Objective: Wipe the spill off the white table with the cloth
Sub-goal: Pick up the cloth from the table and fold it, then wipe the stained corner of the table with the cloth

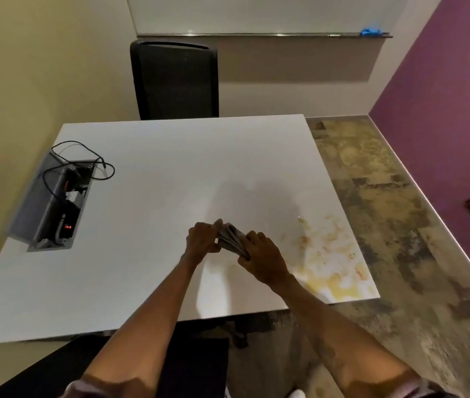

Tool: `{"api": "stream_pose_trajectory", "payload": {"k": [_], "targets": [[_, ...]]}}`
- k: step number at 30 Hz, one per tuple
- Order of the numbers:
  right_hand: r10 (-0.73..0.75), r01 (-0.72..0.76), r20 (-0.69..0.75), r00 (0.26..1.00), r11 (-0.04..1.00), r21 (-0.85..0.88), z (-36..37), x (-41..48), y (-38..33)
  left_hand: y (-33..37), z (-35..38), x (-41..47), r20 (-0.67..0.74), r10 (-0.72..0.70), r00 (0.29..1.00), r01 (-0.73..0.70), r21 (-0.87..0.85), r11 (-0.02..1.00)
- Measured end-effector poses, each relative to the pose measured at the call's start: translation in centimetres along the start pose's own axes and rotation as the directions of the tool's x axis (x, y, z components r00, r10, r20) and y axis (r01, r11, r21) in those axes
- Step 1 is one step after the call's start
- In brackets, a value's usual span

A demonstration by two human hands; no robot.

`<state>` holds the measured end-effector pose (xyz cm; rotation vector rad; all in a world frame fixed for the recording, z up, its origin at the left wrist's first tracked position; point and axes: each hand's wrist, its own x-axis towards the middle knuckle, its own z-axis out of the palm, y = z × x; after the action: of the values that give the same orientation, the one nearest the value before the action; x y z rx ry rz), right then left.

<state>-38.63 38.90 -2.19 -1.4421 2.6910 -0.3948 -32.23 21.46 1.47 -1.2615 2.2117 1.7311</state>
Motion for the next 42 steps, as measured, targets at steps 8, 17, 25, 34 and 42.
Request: {"api": "stream_pose_trajectory", "payload": {"k": [8, 17, 25, 34, 42], "targets": [[0.551, -0.545, -0.074, 0.832, 0.834, 0.080, -4.0, -11.1, 13.4, 0.1, 11.1, -1.0, -0.011, 0.223, 0.975, -0.207, 0.330, 0.921], [0.868, -0.848, -0.173, 0.466, 0.494, 0.194, -4.7, -20.1, 22.4, -1.9, 18.6, 0.0, 0.129, 0.366, 0.922, -0.347, 0.694, 0.631], [0.866, -0.845, -0.127, 0.483, 0.499, 0.190, -1.0, -18.1, 23.4, -4.1, 20.7, 1.9, 0.082, 0.389, 0.918, -0.311, 0.758, 0.573], [0.789, -0.788, -0.006, 0.615, 0.615, 0.008, 2.9, -16.9, 25.0, -7.6, 20.8, 4.5, 0.027, 0.381, 0.924, -0.253, 0.790, 0.558], [0.738, -0.739, 0.022, 0.674, 0.674, -0.006, 3.4, -16.2, 27.0, -9.8, 20.6, 7.0, 0.016, 0.435, 0.900, -0.238, 0.855, 0.460]]}}
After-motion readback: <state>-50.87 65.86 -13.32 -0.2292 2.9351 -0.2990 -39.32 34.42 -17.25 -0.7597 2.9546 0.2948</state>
